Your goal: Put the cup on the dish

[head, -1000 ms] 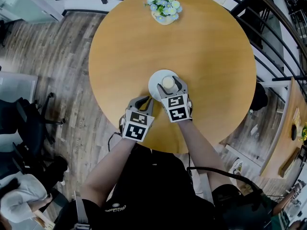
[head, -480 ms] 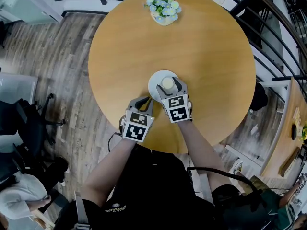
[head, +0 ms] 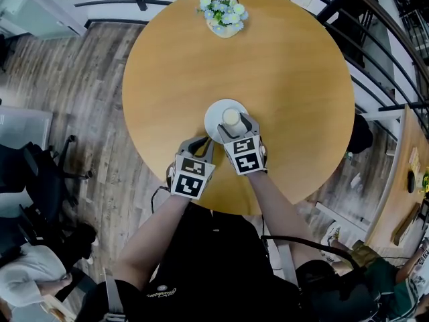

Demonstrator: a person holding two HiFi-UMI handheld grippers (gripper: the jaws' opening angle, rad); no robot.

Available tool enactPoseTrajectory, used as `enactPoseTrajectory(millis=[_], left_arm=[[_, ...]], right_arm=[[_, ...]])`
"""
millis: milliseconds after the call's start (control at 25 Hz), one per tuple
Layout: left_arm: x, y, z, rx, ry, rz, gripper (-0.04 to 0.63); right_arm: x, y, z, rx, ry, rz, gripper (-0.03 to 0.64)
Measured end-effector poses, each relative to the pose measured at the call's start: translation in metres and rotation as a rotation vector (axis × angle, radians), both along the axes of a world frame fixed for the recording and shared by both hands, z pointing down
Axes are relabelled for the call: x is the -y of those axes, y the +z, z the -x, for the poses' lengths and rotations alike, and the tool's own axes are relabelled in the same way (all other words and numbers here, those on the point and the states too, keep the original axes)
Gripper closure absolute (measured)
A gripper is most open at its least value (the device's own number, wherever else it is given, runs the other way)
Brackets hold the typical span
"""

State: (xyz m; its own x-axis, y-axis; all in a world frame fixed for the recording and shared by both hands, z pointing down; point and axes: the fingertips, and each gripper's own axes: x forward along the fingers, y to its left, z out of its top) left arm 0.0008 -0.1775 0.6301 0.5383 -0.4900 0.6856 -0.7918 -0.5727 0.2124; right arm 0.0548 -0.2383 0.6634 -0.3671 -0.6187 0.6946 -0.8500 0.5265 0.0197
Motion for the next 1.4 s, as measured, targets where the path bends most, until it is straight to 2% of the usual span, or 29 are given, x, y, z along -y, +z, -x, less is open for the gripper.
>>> enactPoseTrajectory(millis=[360,680,1040,1200,1400], left_arm=[[0.001,-0.011,-0.002,0.006,0.006,-0.024,0.558],[0.007,-0.041,-0.007,-0.01,0.003,-0.083,0.558],[0.019,-0.113,-0.018,-0.069,0.006,-0.237,0.558],[0.024,-0.152,-0.022,-0.099,0.008,-0.313,0.558],[0.031,-0.186,-0.024,-0.123,0.0,-0.376,0.558]], right_arm=[[-0.025,0.007,-0.014,-0.002,0.021,0.058,0.332],[-0.047,-0.027,-0.033,0.056,0.062,0.025,0.344],[-0.046,-0.133,-0.042,0.162,0.099,-0.164,0.426],[-0.044,-0.183,-0.045,0.173,0.09,-0.283,0.449],[-0.043,-0.233,-0.046,0.201,0.095,-0.384,0.469]])
